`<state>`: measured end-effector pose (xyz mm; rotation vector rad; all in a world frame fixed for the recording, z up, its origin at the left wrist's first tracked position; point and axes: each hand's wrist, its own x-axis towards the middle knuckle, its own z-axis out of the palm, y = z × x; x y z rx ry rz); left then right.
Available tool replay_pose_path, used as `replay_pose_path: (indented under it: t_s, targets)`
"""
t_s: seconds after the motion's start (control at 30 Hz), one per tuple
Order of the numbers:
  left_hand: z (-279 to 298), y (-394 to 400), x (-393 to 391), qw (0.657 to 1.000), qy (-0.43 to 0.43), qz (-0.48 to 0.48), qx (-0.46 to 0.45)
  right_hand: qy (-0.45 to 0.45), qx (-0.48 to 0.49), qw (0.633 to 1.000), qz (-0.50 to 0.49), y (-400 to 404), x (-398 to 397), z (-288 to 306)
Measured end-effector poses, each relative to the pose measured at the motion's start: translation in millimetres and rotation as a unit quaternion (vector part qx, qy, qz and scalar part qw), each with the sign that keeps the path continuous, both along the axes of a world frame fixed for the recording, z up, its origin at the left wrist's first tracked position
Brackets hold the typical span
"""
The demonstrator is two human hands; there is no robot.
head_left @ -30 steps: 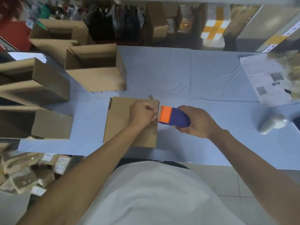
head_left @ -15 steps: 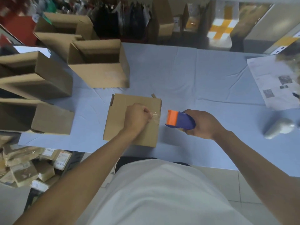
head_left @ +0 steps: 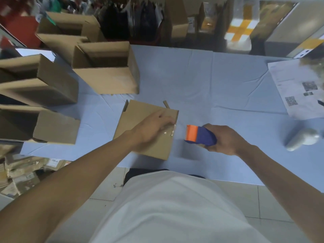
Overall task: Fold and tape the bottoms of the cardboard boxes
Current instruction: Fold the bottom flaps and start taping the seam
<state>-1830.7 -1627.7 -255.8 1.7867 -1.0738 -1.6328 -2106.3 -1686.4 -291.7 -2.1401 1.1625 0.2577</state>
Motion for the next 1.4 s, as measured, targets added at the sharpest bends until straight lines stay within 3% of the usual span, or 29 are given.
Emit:
replay_pose_path:
  t_s: [0.17, 0.33, 0.43, 0.57, 0.63, 0.67, 0.73, 0.8, 0.87, 0.93, 1.03, 1.13, 1.23, 1.33, 1.4]
  targets:
    - [2, 0, -2, 0.999, 0.032, 0.021, 0.016, 0.045, -0.030, 0.998, 0.035, -4, 9, -1]
    - [-10, 4, 3, 0.985, -0.144, -0.092, -0.020, 0.077, -0.049, 0.994, 0.059, 0, 48, 0]
    - [-10, 5, 1, 0.980, -0.171, -0.092, -0.039, 0.109, -0.034, 0.992, 0.052, 2, 71, 4]
    - [-8, 6, -3, 0.973, -0.195, -0.115, -0.054, 0.219, -0.075, 0.968, 0.099, -1, 85, 9]
    - [-7, 6, -4, 0.966, -0.211, -0.129, -0.071, 0.233, -0.055, 0.968, 0.071, -4, 84, 8]
    - [-8, 6, -4, 0.950, -0.251, -0.159, -0.093, 0.232, -0.046, 0.970, 0.057, -3, 81, 9]
    - [-15, 6, -7, 0.877, -0.362, -0.271, -0.160, 0.218, -0.035, 0.975, 0.024, 2, 74, 12]
    - [-26, 4, -9, 0.824, -0.415, -0.337, -0.188, 0.178, -0.027, 0.983, -0.030, 12, 64, 16]
    - [-28, 0, -10, 0.824, -0.418, -0.345, -0.164, 0.121, -0.024, 0.990, -0.073, 20, 51, 20]
    - [-27, 1, -6, 0.862, -0.369, -0.298, -0.180, 0.056, -0.024, 0.994, -0.092, 27, 41, 26]
    - [-21, 9, -5, 0.930, -0.273, -0.133, -0.207, -0.031, -0.021, 0.994, -0.100, 35, 34, 36]
    - [-9, 16, -9, 0.996, -0.052, -0.033, -0.068, -0.087, -0.022, 0.989, -0.113, 39, 39, 46]
    - [3, 18, -6, 0.992, 0.124, 0.035, 0.007, -0.111, -0.029, 0.986, -0.118, 41, 45, 53]
    - [7, 19, -1, 0.983, 0.168, 0.068, 0.028, -0.117, -0.032, 0.986, -0.111, 45, 49, 57]
    - [7, 18, 4, 0.983, 0.154, 0.084, 0.048, -0.115, -0.032, 0.987, -0.106, 47, 51, 57]
